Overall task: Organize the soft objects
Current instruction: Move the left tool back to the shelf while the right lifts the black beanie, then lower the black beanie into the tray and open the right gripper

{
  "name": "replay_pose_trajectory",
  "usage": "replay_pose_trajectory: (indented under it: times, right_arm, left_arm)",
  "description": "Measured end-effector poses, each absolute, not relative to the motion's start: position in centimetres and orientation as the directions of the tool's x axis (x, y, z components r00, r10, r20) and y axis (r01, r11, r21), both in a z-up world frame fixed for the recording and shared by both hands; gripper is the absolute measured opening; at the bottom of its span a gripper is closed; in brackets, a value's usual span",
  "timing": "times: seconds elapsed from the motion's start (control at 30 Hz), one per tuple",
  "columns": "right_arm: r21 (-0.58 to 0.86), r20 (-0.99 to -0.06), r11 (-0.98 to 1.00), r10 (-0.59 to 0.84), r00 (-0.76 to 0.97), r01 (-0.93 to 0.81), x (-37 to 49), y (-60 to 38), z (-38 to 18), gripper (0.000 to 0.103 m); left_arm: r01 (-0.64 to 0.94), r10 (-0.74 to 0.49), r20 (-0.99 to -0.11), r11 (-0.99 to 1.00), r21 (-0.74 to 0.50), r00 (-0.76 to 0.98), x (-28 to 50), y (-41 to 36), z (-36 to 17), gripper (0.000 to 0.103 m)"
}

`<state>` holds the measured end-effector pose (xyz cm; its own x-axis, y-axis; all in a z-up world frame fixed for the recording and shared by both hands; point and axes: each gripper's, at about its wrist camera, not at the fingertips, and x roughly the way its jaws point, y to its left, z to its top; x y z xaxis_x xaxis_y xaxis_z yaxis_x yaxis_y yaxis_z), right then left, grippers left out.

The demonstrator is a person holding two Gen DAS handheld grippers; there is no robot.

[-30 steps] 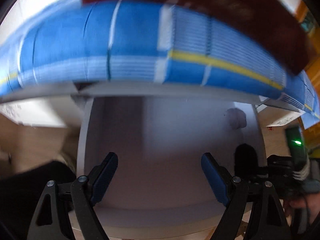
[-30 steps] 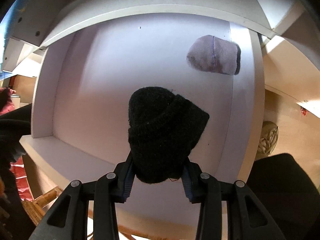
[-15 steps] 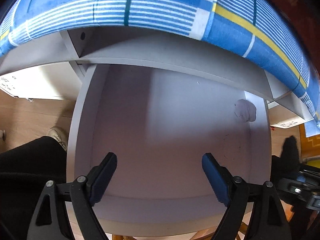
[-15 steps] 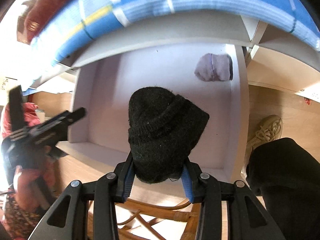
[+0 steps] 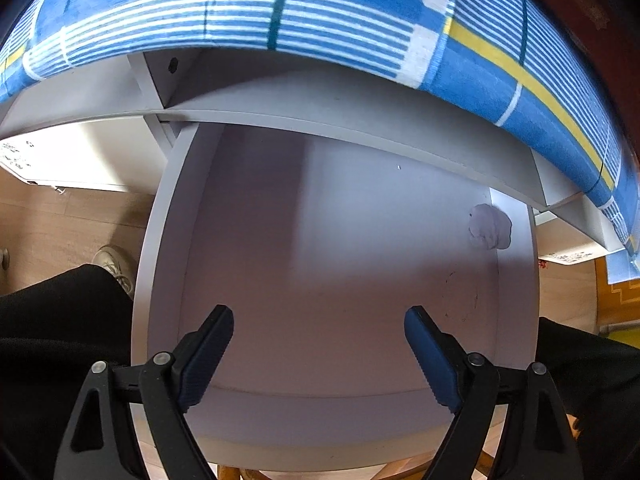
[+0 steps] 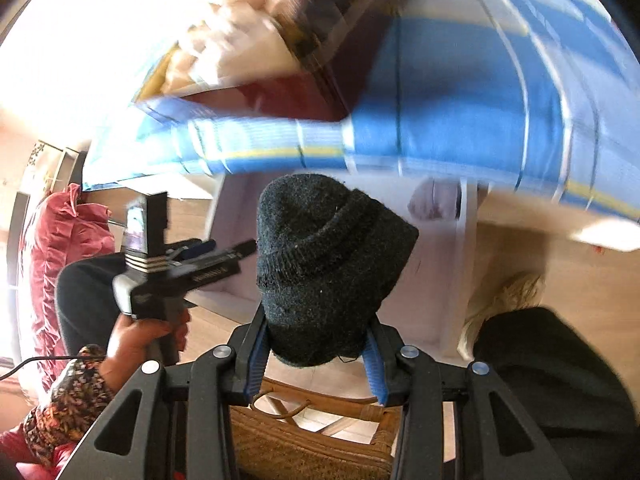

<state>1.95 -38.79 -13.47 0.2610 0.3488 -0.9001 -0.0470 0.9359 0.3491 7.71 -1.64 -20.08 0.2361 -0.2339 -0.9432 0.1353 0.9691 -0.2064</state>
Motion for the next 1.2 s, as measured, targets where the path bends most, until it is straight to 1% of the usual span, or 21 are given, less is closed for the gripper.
replay_pose_trajectory:
  times: [0.13,0.33,0.53,0.77,0.83,0.93,1.03,1.2]
  right_arm:
    - [0.323,-0.888,0.942,0.335,0.315,-0.092,3.3,-38.4,-9.5,0.041]
    - [0.260,-0.881,0.961,0.277,0.384,-0.098,7.6,-38.0,-6.2,0.041]
    - [0.215,-0.906,0.974,0.227,0.357,-0.072,12.0,-37.0,-6.8,0.041]
    - [0.138,-0.934,0.986,0.161,0.318,-0.094,14.5,-35.1,-8.3,0.041]
    - [0.104,-0.941,0.990,0.131,0.312,-0.099,15.0,-34.7,-8.9,0.041]
    - [0.017,-0.951,0.995,0.046,0.307,-0.096,16.1,-34.3,-9.8,0.044]
    - [-0.015,-0.943,0.997,0.010,0.332,-0.073,16.2,-34.8,-9.2,0.047]
    - [0.006,-0.913,0.998,0.032,0.408,-0.065,14.9,-35.8,-7.5,0.048]
  left_arm:
    - [0.130,-0.237,-0.941,0.969,-0.211,0.241,7.7,-1.3,-19.8,0.088]
    - [0.126,-0.242,-0.938,0.968,-0.216,0.249,7.7,-1.1,-19.3,0.088]
    - [0.128,-0.250,-0.935,0.966,-0.223,0.252,7.6,-1.0,-18.9,0.088]
    - [0.106,-0.264,-0.933,0.964,-0.245,0.245,7.7,-0.5,-19.0,0.088]
    - [0.109,-0.268,-0.933,0.963,-0.248,0.242,7.7,-0.6,-19.0,0.088]
    - [0.123,-0.264,-0.934,0.963,-0.241,0.241,7.6,-0.9,-18.9,0.088]
    - [0.124,-0.263,-0.935,0.963,-0.240,0.239,7.6,-1.0,-19.0,0.088]
    - [0.115,-0.262,-0.937,0.964,-0.241,0.230,7.7,-1.0,-19.3,0.088]
